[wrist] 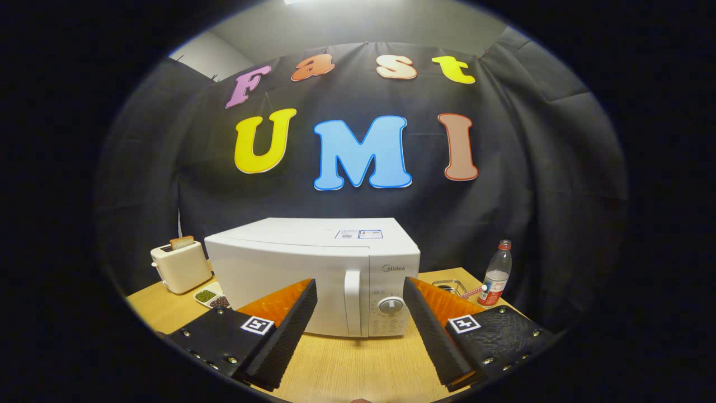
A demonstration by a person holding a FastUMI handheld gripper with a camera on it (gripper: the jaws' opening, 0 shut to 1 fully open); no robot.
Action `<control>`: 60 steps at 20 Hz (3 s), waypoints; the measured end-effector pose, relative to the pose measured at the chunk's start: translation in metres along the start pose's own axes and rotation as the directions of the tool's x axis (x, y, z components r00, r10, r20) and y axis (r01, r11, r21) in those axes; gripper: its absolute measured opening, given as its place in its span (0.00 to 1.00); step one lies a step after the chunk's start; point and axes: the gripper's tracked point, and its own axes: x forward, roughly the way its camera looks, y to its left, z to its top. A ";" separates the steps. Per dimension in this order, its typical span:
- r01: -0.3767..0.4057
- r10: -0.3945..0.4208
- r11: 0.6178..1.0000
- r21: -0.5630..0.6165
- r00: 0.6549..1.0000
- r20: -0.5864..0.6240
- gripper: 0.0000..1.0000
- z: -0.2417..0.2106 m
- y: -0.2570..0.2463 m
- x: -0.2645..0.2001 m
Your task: Open the microwave, put the food inside, and close the microwave door.
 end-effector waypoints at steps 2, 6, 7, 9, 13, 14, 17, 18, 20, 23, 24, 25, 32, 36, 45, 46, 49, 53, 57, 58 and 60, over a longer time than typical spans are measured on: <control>-0.004 0.004 1.000 -0.005 1.000 -0.023 0.98 -0.014 0.002 0.020; 0.000 0.001 1.000 0.014 0.997 -0.074 0.98 -0.040 0.002 0.056; 0.003 -0.001 1.000 0.020 0.996 -0.087 0.96 -0.047 0.001 0.063; 0.006 -0.002 1.000 0.030 0.994 -0.113 0.90 -0.059 0.001 0.075; -0.009 0.016 0.999 0.042 0.987 -0.159 0.83 -0.081 0.006 0.090; -0.010 0.017 0.999 0.042 0.985 -0.171 0.83 -0.084 0.006 0.092; -0.008 0.021 0.998 0.070 0.983 -0.184 0.48 -0.087 0.007 0.097; -0.022 0.039 0.996 0.090 0.982 -0.186 0.41 -0.094 0.014 0.107; -0.015 0.027 0.998 0.068 0.982 -0.185 0.32 -0.086 0.013 0.098; -0.016 0.030 0.998 0.068 0.978 -0.205 0.27 -0.088 0.015 0.098; -0.018 0.026 0.999 0.042 0.976 -0.217 0.15 -0.088 0.015 0.097; -0.018 0.026 0.999 0.036 0.973 -0.230 0.15 -0.087 0.014 0.096; -0.005 0.010 1.000 0.019 0.967 -0.256 0.10 -0.088 0.014 0.083; -0.021 0.020 1.000 -0.003 0.973 -0.231 0.10 -0.091 0.025 0.046; -0.040 0.048 0.999 0.034 0.952 -0.301 0.24 -0.098 0.059 -0.021; -0.044 0.050 0.999 0.027 0.952 -0.303 0.24 -0.097 0.064 -0.028; -0.048 0.051 0.999 0.017 0.951 -0.305 0.25 -0.093 0.076 -0.047; -0.050 0.052 0.999 0.014 0.949 -0.312 0.25 -0.090 0.093 -0.068; -0.043 0.042 0.999 0.004 0.950 -0.311 0.25 -0.089 0.112 -0.086; -0.043 0.042 0.999 0.002 0.949 -0.312 0.25 -0.089 0.117 -0.091; -0.047 0.047 0.999 0.006 0.949 -0.312 0.25 -0.091 0.127 -0.100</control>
